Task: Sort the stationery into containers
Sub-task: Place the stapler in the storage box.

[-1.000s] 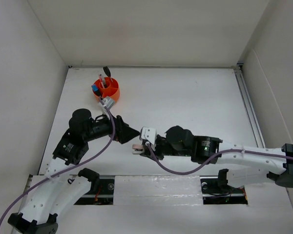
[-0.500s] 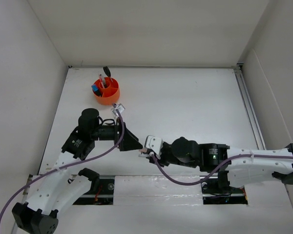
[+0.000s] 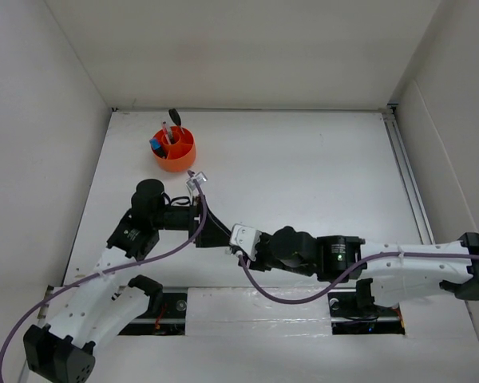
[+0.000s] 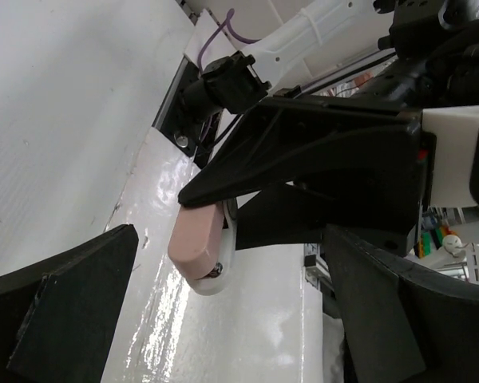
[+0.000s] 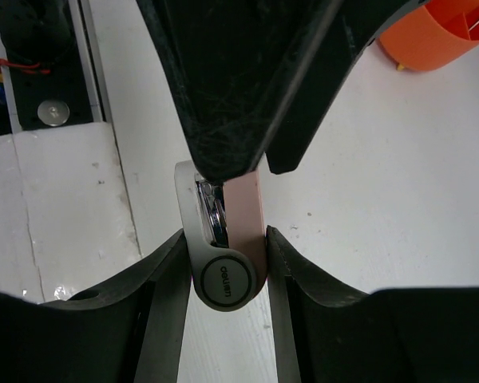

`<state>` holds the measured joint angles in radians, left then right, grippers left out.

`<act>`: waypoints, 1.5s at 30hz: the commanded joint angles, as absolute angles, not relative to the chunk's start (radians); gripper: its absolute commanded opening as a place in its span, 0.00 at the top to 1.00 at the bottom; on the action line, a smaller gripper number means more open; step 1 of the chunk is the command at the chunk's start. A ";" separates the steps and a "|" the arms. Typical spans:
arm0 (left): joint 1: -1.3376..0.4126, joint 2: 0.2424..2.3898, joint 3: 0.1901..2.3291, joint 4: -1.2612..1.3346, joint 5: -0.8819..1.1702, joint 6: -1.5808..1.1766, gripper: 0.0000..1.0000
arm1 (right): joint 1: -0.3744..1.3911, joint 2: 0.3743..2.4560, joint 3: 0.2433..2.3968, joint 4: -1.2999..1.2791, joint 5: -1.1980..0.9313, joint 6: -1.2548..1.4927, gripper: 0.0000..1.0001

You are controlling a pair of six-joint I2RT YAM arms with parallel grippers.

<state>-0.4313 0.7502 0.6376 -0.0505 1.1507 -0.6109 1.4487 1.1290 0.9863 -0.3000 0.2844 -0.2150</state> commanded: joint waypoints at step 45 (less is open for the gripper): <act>-0.417 0.807 0.612 0.166 1.134 -0.738 0.85 | 1.466 1.198 0.962 0.017 0.624 -0.308 1.00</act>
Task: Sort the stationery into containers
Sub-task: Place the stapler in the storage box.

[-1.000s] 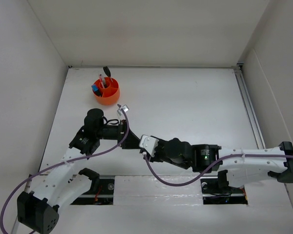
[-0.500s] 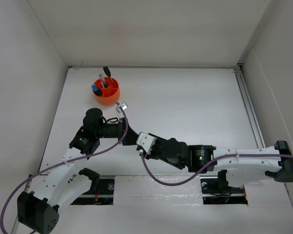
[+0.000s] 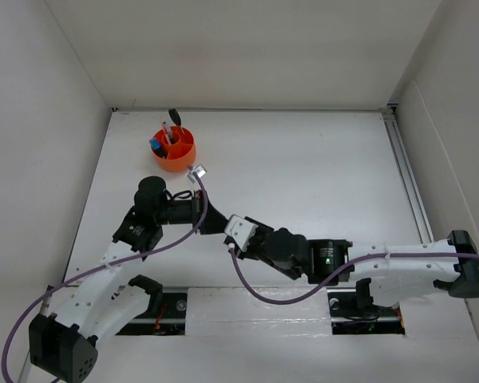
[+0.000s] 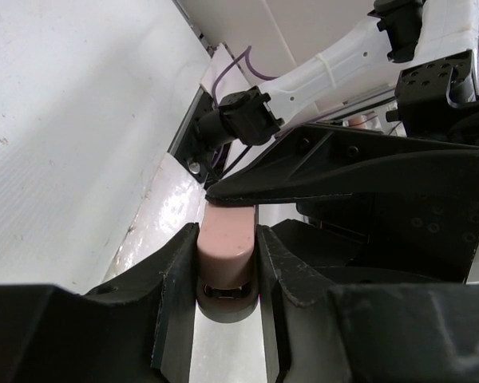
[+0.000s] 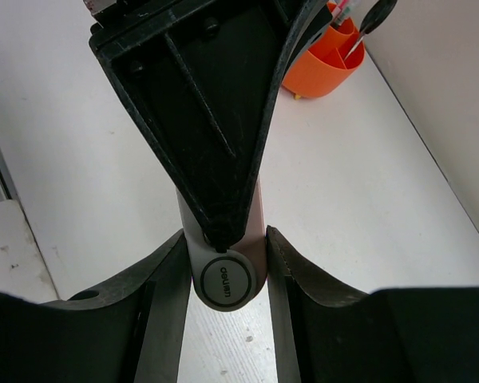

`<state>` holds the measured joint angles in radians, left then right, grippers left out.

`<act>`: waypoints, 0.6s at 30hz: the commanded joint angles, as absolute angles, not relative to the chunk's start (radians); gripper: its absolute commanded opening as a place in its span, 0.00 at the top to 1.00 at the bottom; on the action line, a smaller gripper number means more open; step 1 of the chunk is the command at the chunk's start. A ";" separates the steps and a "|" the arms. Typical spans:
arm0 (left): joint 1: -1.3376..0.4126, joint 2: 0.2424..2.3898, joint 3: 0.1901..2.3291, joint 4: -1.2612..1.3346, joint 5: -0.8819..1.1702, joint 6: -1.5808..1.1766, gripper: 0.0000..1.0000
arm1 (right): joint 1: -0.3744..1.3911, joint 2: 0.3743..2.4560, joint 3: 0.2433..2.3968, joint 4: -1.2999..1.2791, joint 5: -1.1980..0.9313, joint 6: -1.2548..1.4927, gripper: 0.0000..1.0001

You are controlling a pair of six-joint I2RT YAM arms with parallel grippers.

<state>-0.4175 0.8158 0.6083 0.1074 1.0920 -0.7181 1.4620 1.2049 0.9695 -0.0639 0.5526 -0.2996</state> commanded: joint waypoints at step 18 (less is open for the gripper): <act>-0.417 0.761 0.621 0.225 1.054 -0.801 1.00 | 1.466 1.166 0.930 0.097 0.620 -0.288 0.47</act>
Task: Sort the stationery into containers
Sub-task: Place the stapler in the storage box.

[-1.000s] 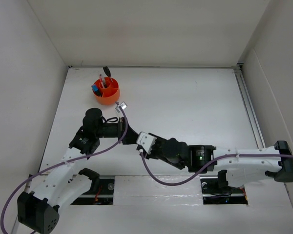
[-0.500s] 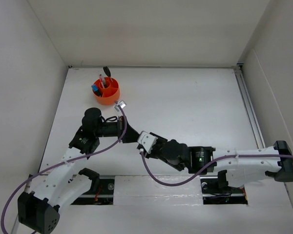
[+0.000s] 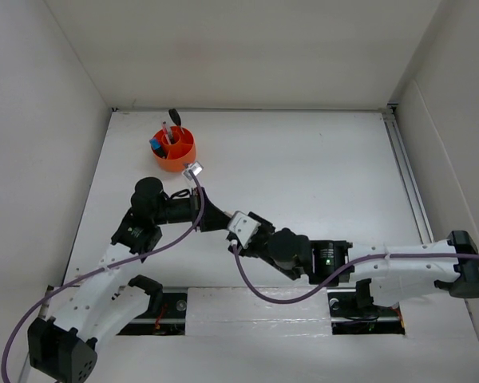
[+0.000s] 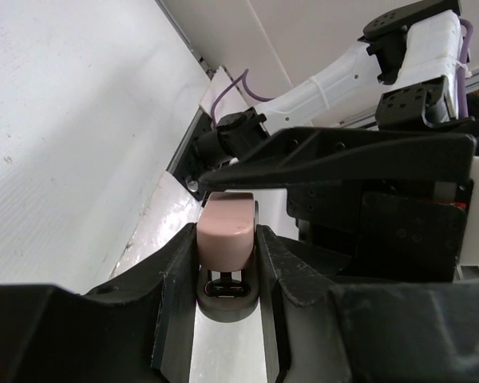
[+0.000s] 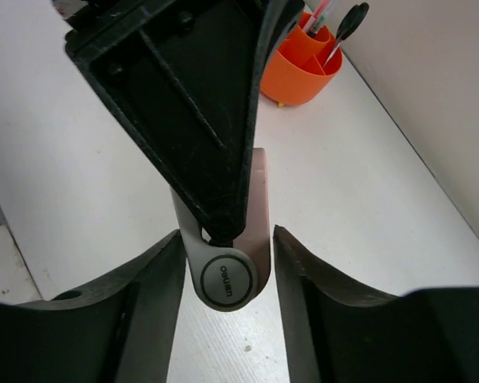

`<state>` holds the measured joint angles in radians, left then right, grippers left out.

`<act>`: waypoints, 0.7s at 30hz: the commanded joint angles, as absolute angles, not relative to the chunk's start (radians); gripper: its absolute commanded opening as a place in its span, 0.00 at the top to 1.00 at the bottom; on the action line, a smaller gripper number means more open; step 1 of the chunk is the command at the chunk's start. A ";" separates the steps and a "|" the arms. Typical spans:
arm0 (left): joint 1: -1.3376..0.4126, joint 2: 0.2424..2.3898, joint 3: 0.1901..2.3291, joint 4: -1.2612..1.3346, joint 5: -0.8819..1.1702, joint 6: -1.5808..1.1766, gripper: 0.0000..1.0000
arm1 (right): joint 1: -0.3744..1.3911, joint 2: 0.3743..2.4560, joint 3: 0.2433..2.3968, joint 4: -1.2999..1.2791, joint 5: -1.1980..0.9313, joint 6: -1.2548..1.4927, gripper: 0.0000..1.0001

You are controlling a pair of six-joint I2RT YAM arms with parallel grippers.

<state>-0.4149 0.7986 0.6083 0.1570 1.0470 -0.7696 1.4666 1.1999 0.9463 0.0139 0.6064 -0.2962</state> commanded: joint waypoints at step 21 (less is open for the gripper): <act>-0.417 0.942 0.886 -0.277 0.280 -0.592 1.00 | 1.466 0.980 0.842 0.060 0.745 -0.197 0.00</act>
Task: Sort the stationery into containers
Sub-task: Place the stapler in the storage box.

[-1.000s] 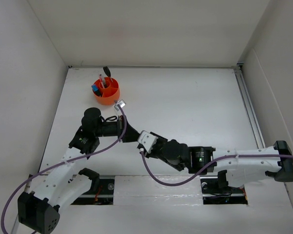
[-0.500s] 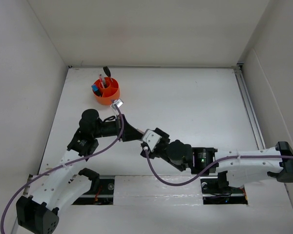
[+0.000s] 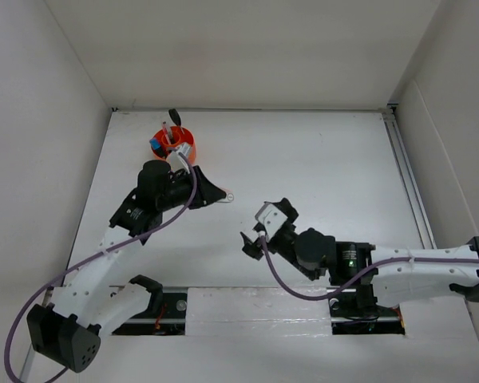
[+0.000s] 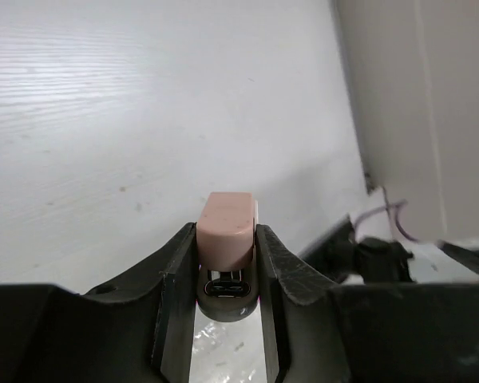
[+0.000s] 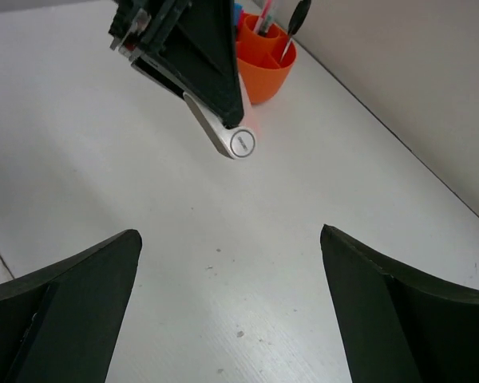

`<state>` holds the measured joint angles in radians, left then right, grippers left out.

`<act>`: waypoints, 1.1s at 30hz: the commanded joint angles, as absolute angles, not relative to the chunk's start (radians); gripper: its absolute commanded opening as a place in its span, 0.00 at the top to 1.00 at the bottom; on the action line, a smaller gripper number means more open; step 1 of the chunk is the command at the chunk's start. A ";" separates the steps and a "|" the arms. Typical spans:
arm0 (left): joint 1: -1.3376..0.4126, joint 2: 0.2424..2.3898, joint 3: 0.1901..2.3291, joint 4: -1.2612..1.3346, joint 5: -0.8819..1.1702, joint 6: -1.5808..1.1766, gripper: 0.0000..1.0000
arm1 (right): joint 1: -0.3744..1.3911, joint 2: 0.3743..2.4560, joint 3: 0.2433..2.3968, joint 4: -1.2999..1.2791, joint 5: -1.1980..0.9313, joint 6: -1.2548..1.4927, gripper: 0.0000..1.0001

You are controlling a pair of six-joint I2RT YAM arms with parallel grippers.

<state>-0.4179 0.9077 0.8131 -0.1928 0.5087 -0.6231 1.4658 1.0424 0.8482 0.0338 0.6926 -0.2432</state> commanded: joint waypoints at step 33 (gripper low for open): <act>-0.209 1.784 1.789 -0.953 -0.440 -1.594 1.00 | 1.525 1.029 0.899 -0.089 0.882 0.064 0.00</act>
<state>-0.2192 1.7962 1.7245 -0.8955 -0.4366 -1.4425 1.5143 1.0672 0.8764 -0.0898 0.8669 0.0368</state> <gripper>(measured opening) 0.257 0.999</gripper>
